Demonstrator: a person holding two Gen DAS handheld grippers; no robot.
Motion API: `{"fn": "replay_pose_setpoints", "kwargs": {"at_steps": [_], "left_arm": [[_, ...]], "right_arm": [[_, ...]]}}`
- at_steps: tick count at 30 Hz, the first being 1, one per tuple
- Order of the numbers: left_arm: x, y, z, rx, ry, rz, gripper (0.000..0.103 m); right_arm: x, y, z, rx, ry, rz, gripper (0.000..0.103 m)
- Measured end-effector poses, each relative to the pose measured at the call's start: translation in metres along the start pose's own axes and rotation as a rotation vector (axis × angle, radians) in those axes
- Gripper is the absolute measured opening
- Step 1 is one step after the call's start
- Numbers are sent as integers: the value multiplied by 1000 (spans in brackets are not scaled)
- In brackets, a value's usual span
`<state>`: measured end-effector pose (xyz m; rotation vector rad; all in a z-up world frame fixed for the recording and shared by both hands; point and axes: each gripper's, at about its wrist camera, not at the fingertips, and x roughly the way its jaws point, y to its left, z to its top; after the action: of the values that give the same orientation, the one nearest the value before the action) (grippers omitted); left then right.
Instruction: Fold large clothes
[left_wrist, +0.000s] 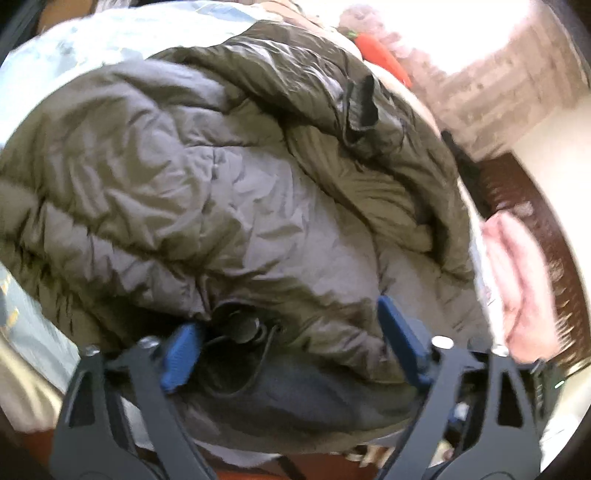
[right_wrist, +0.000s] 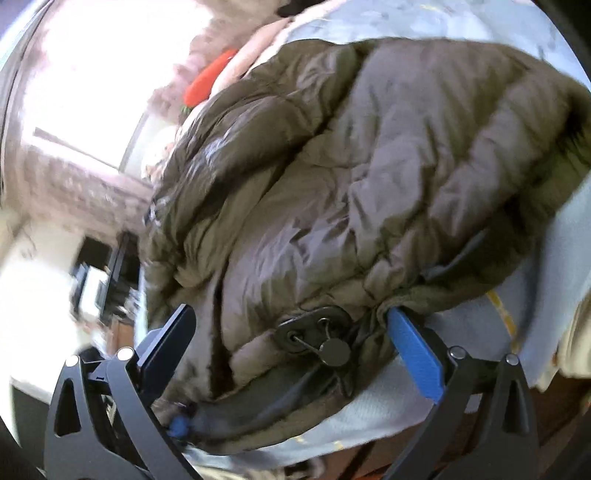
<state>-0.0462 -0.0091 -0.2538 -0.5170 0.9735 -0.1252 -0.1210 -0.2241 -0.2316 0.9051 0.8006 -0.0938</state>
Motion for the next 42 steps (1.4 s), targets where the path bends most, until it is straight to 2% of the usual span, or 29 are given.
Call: {"fn": "replay_pose_setpoints", "kwargs": {"at_steps": [3,5,6,8,10,12,17,20,22,24,26,28,29,30,32,36,42], "left_arm": [[7,3,1,4,15,17,73],[8,6,2,-5,8,16,67],[8,6,3,0,4,19,60],[11,8,4,3,8,19,50],[13,12,6,-18,18,0,42],[13,16,6,-41,21,-20,40],[10,12,5,-22,3,-19,39],[10,14,6,-43,6,-29,39],[11,21,4,-89,31,-38,43],[11,34,1,-178,41,-96,49],[9,42,-2,-246,47,-164,61],[3,50,-5,-313,53,-229,81],[0,50,-7,-319,55,-233,83],[-4,50,-10,-317,56,-217,91],[-14,50,-15,-309,48,-187,101],[-32,67,-21,-366,48,-206,101],[-38,108,-23,-540,44,-278,101]], "right_arm": [[14,7,1,-40,-10,-11,100],[23,9,1,-55,-20,-27,87],[27,9,1,-72,-21,-45,75],[32,7,1,-92,-24,-64,61],[32,4,0,-73,-30,-59,53],[30,1,1,-51,-34,-48,49],[27,-1,2,-39,-32,-43,45],[27,-2,4,-38,-19,-42,44],[27,-6,4,-1,-3,-39,46],[23,-13,3,63,-1,-18,50],[19,-18,1,123,-5,5,55],[17,-21,-1,150,5,15,58],[16,-21,-1,150,7,15,58],[15,-21,-2,144,10,11,59],[15,-20,-2,138,15,9,60],[14,-21,-2,146,23,9,60],[17,-20,-3,157,22,3,62]]}}
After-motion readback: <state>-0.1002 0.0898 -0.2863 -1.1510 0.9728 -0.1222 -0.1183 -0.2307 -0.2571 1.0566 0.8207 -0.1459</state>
